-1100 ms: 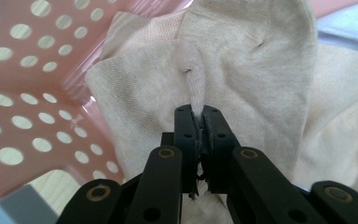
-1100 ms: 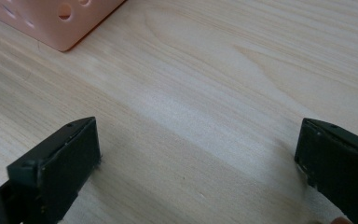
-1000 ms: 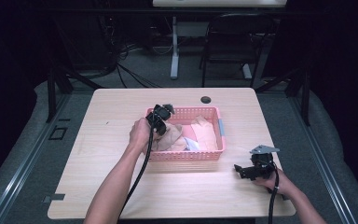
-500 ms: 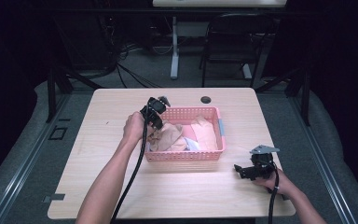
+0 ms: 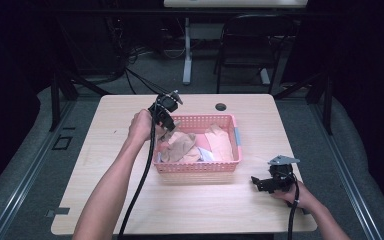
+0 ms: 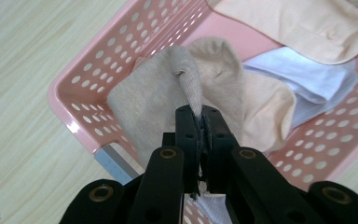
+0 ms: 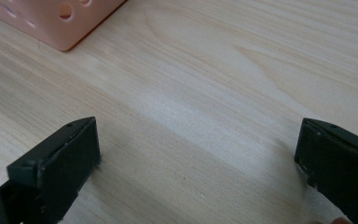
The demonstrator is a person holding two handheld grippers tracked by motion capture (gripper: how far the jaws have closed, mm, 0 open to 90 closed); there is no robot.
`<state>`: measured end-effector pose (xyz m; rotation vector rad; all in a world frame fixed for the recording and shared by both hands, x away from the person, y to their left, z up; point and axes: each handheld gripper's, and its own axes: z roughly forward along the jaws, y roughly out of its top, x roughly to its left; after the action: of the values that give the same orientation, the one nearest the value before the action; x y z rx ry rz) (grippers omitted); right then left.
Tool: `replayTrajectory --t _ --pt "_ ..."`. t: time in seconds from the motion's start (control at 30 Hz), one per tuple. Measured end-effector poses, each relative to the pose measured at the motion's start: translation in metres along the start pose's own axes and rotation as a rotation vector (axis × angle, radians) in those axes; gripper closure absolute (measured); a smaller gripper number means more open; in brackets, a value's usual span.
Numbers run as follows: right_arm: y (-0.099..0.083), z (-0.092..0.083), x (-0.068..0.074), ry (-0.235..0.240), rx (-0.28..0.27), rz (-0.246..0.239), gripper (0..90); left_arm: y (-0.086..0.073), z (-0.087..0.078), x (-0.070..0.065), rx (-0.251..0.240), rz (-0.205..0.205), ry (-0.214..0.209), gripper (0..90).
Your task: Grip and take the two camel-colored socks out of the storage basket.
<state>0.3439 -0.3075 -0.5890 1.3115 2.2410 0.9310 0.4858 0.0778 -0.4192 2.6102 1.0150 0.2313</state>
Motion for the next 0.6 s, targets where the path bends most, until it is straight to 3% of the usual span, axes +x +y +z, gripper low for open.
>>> replayTrajectory --t 0.33,0.6 --pt "0.000 0.000 0.000 0.000 -0.001 0.001 0.0 0.003 -0.020 0.001 -0.010 0.007 0.006 86.4" --pt "0.000 0.000 0.000 -0.001 -0.001 0.001 0.0 -0.001 -0.037 0.013 -0.035 -0.032 0.025 86.4"
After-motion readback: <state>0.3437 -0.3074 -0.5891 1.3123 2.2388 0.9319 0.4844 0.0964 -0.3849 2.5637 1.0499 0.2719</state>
